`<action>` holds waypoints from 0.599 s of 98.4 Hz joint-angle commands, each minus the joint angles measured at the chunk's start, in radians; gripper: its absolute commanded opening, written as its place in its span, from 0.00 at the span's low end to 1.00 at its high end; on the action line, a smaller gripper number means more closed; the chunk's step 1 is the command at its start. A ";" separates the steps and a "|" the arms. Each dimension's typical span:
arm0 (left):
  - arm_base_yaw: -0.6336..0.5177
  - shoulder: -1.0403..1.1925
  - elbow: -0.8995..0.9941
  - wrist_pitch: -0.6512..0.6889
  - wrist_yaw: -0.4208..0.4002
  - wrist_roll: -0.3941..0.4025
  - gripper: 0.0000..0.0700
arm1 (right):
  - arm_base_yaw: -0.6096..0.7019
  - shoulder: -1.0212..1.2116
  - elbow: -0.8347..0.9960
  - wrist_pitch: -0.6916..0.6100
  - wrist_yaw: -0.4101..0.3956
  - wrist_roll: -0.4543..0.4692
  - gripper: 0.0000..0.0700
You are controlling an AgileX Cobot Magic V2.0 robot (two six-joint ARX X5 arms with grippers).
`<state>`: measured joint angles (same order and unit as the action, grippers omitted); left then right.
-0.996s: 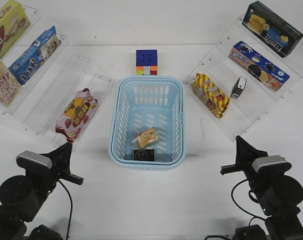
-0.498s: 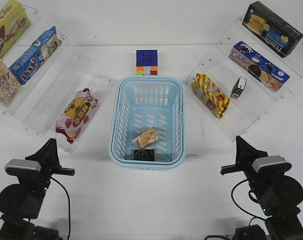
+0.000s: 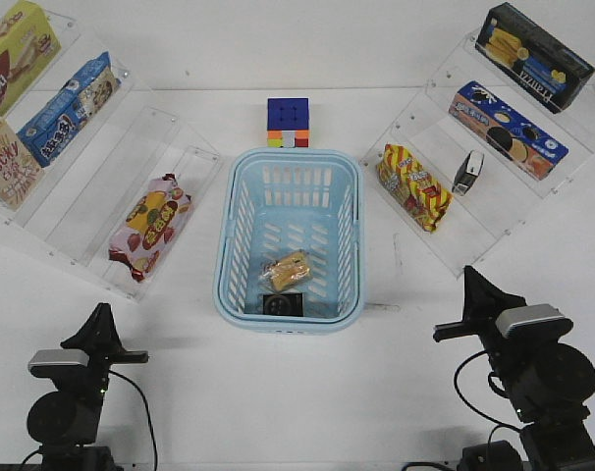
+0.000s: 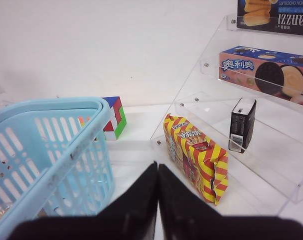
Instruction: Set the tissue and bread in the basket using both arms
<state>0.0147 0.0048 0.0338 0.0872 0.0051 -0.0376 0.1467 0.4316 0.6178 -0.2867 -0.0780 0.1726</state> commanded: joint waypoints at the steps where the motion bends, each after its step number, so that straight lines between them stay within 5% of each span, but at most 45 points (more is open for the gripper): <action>1: 0.000 -0.002 -0.020 -0.006 0.003 0.037 0.00 | 0.003 0.000 0.010 0.010 0.001 0.010 0.00; 59: 0.000 -0.001 -0.020 -0.005 0.003 0.052 0.00 | 0.002 -0.001 0.010 0.007 0.007 -0.008 0.00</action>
<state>0.0147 0.0055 0.0338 0.0673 0.0059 0.0090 0.1467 0.4316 0.6178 -0.2871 -0.0776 0.1726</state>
